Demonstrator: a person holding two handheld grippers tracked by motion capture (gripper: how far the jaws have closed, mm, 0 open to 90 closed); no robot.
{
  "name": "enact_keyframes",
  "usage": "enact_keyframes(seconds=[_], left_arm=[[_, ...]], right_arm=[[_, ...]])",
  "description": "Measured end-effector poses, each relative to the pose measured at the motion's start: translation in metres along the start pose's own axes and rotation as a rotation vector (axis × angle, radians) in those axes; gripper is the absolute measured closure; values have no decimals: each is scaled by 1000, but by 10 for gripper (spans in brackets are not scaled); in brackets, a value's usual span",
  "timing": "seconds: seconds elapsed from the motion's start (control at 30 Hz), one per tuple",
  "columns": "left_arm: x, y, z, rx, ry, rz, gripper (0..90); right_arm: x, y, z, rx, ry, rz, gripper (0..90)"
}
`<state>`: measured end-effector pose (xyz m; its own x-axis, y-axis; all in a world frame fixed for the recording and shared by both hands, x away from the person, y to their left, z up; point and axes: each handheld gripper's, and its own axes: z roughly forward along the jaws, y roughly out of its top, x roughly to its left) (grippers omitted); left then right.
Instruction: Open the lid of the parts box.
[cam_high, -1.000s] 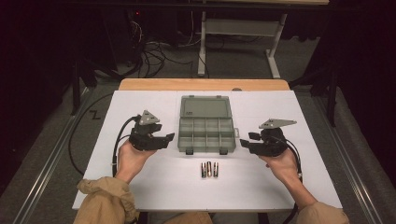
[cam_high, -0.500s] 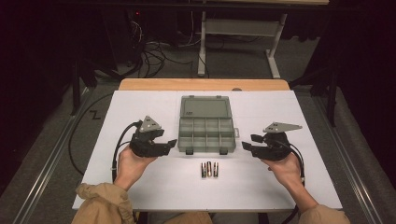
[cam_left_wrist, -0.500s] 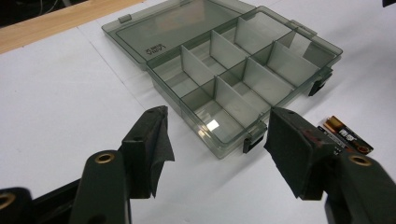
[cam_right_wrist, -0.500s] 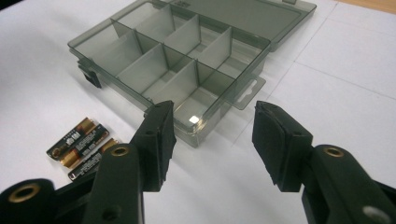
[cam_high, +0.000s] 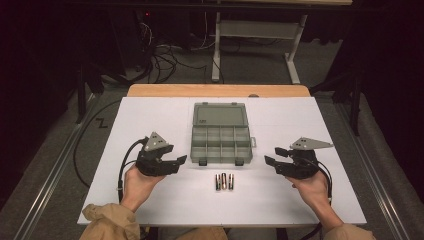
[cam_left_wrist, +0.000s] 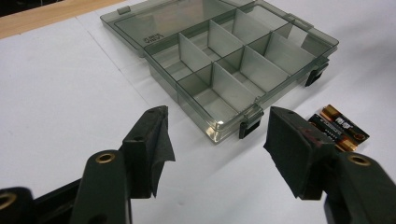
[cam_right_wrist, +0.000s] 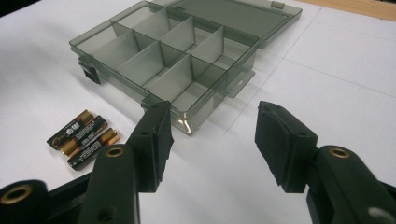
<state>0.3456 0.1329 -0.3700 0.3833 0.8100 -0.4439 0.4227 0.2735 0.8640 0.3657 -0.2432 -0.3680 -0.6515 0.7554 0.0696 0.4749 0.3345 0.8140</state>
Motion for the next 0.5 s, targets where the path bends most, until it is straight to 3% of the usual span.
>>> enact_keyframes(seconds=[0.17,0.5], left_arm=[[-2,-3,-3,-4,-11,-3,395],[-2,-7,-8,-8,-19,-21,390]], right_arm=[[-2,-10,-10,-52,-2,4,461],[-6,-26,-21,-81,-36,-17,429]])
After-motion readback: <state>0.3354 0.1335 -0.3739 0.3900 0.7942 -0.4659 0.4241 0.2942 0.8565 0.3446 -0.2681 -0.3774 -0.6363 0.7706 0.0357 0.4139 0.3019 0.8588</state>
